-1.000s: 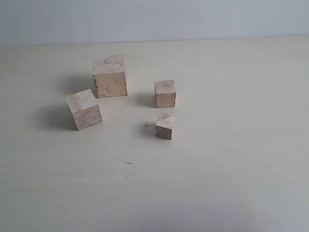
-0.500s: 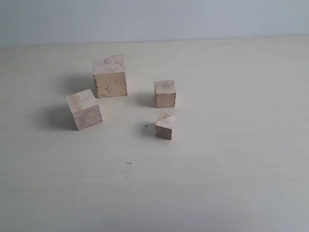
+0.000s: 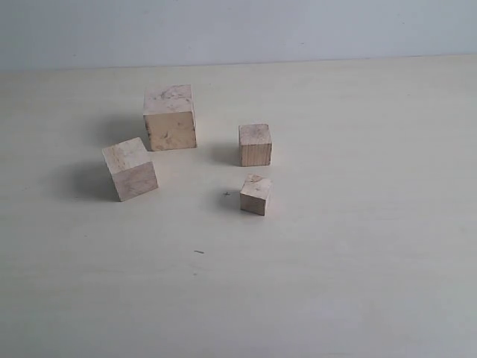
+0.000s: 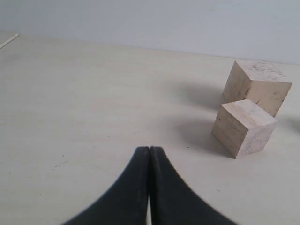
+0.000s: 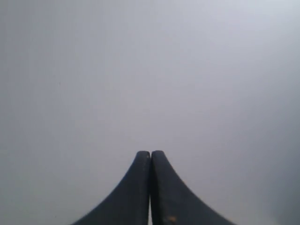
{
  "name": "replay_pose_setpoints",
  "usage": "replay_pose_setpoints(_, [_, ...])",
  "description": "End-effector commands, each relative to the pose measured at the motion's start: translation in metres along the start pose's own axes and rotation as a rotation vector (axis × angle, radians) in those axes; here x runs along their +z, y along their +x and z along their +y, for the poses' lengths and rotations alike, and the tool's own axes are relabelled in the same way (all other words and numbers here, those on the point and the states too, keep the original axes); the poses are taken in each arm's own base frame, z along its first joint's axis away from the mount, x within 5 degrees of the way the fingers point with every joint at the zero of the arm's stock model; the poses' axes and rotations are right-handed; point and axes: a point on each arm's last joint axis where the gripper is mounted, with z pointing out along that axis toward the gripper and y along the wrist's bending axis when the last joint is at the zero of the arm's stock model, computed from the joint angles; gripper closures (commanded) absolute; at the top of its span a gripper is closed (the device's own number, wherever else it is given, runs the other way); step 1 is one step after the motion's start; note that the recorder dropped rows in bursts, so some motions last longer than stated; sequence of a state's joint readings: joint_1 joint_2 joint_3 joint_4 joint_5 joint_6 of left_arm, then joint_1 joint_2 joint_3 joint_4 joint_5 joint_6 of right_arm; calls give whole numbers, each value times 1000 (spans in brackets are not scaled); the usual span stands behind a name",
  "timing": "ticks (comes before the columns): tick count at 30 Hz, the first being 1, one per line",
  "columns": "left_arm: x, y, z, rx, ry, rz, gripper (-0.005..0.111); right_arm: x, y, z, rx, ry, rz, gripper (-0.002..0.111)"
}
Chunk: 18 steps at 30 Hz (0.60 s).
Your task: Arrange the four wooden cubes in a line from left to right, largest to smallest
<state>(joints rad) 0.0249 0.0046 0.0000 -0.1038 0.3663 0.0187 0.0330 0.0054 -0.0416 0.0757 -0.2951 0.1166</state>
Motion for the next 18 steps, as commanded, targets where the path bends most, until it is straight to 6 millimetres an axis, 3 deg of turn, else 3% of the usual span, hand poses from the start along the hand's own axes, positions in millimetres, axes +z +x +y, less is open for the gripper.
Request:
replay_pose_setpoints(1, [0,-1,0,0,5,-16,107,4,-36,6,21,-14,-108,108])
replay_pose_setpoints(5, [0,-1,0,0,5,-16,107,23,-63,13,10,-12,-46,108])
replay_pose_setpoints(10, [0,-1,0,0,5,-16,107,67,-94,22,12,3,141,108])
replay_pose_setpoints(14, [0,-1,0,0,5,-16,107,105,-97,31,53,-28,370,108])
replay_pose_setpoints(18, [0,-1,0,0,5,-16,107,145,-81,55,71,-156,617,108])
